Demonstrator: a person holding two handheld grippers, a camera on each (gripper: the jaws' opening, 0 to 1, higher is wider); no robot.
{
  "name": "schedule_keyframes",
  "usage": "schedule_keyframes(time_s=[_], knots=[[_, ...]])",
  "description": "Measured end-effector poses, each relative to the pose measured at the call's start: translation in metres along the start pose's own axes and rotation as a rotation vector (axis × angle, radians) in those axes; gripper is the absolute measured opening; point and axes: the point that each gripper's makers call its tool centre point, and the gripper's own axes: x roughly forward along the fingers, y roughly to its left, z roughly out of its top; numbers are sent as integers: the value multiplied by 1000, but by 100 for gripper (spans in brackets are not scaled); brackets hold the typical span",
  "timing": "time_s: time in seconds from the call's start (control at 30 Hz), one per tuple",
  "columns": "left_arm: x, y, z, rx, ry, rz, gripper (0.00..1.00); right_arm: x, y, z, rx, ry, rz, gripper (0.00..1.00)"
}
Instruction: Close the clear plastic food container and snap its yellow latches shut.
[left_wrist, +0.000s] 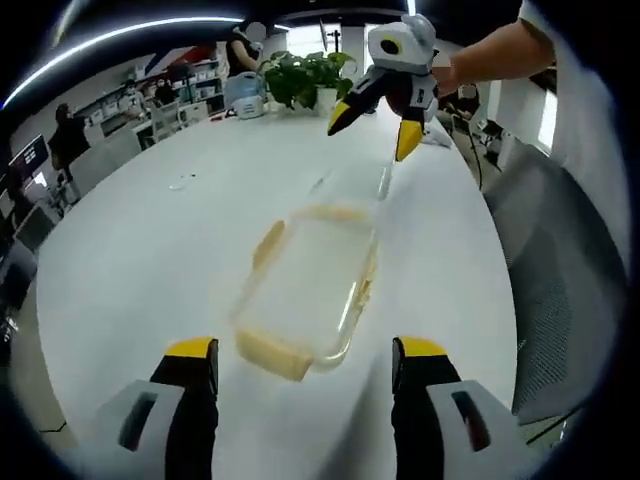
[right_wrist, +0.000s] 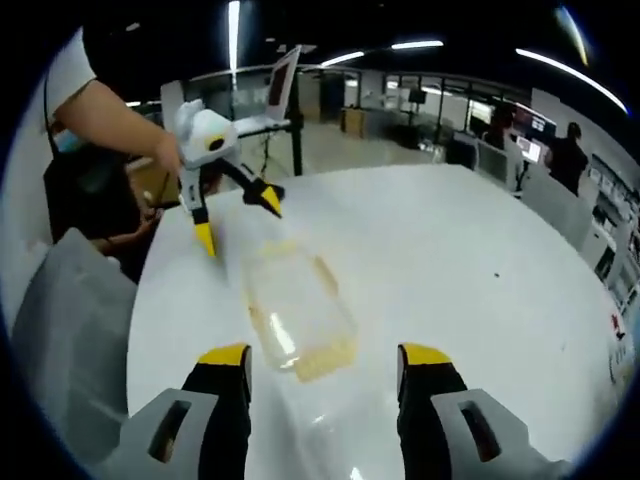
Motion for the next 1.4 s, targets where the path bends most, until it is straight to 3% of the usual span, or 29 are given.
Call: schedule_keyframes(time_s=[0.23,0.33,0.5,0.97,1.13,1.4], knots=[[3,4,-2,53,34,-27,71,10,3,-2,-27,26,51,59],[4,1,-5,112,57,-54,70,14,7,-7,-77,60,72,59],[8,0,-8,131,71,-82,70,21,11,-8,-124,83,99,58],[21,4,-16,290,159,-136,69,44,11,-22,-265,204,170,58],[24,6,-20,306,177,-147,69,51,11,-33,-337,264,194,59],[29,8,-24,320,198,-159,69,63,8,-39,-326,306,207,61]])
